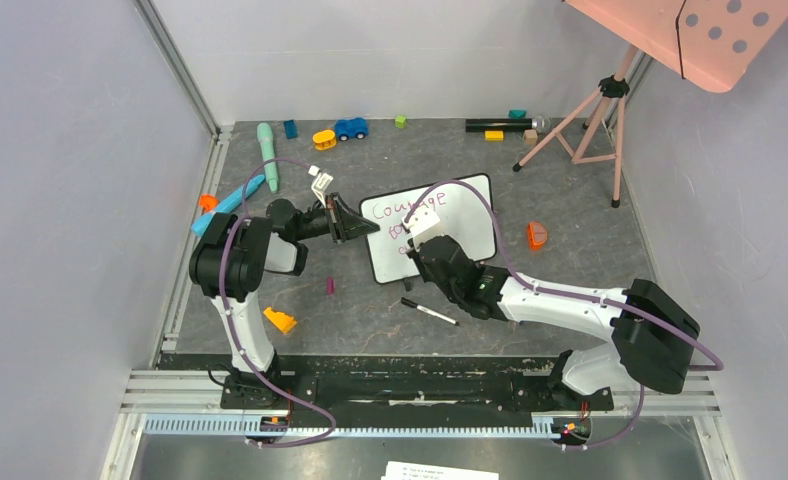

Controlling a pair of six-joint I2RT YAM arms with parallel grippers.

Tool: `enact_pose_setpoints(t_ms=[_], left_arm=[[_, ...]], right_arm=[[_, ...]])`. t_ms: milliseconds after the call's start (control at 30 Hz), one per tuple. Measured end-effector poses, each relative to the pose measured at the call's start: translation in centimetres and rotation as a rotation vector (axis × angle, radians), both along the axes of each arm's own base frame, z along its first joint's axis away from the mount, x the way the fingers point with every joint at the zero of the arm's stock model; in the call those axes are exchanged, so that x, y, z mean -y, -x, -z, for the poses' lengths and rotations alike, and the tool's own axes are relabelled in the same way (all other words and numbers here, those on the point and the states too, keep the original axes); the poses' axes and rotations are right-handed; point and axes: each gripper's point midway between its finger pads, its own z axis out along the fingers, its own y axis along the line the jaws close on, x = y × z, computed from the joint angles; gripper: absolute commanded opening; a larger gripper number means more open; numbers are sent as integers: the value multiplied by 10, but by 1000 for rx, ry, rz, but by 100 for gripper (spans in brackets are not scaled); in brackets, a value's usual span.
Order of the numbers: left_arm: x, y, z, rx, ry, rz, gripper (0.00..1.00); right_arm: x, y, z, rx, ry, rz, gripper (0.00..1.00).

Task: Write a sentence on the whiteboard

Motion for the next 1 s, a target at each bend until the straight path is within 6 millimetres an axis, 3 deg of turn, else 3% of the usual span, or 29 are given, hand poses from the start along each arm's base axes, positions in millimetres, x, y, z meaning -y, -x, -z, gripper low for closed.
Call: enact_pose_setpoints(t_ms=[1000], left_arm=[[0, 0, 0, 0, 0, 0, 2]], right_arm=[[4, 5, 11, -23, 5, -2, 0]])
